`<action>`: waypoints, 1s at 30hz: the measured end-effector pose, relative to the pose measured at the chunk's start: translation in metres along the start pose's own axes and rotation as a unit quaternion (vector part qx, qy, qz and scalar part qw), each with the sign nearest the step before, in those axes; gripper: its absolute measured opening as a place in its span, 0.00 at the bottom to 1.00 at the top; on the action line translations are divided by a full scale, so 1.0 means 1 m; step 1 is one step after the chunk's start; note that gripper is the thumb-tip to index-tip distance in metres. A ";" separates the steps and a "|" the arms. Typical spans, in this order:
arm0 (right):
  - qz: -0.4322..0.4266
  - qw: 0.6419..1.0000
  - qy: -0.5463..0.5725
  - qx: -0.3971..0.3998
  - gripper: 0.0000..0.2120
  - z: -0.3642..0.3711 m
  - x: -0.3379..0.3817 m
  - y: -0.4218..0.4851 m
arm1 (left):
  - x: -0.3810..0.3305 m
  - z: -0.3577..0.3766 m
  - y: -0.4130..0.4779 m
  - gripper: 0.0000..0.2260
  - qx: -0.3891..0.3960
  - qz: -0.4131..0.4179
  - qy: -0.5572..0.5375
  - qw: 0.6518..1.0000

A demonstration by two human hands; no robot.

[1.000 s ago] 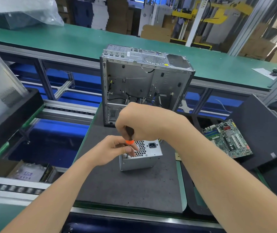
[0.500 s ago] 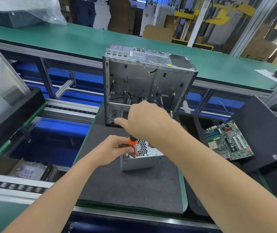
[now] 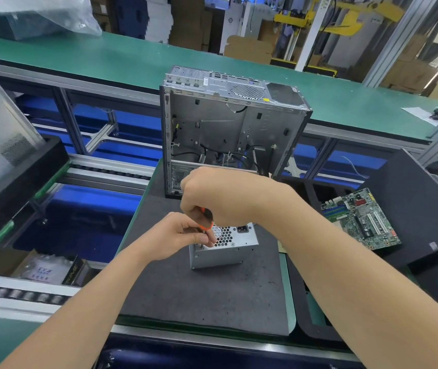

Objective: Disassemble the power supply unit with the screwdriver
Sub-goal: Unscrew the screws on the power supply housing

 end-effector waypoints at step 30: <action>0.133 0.985 0.036 -0.103 0.15 -0.001 -0.012 -0.007 | -0.004 0.001 -0.001 0.10 -0.019 0.014 0.042 0.999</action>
Point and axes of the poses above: each hand's wrist, its own y-axis towards the middle knuckle, its own z-axis out of the palm, x = y × z, the point moved 6 cm from there along y, towards the middle knuckle, and after that the axes turned 13 degrees about -y, right-handed, at the moved point
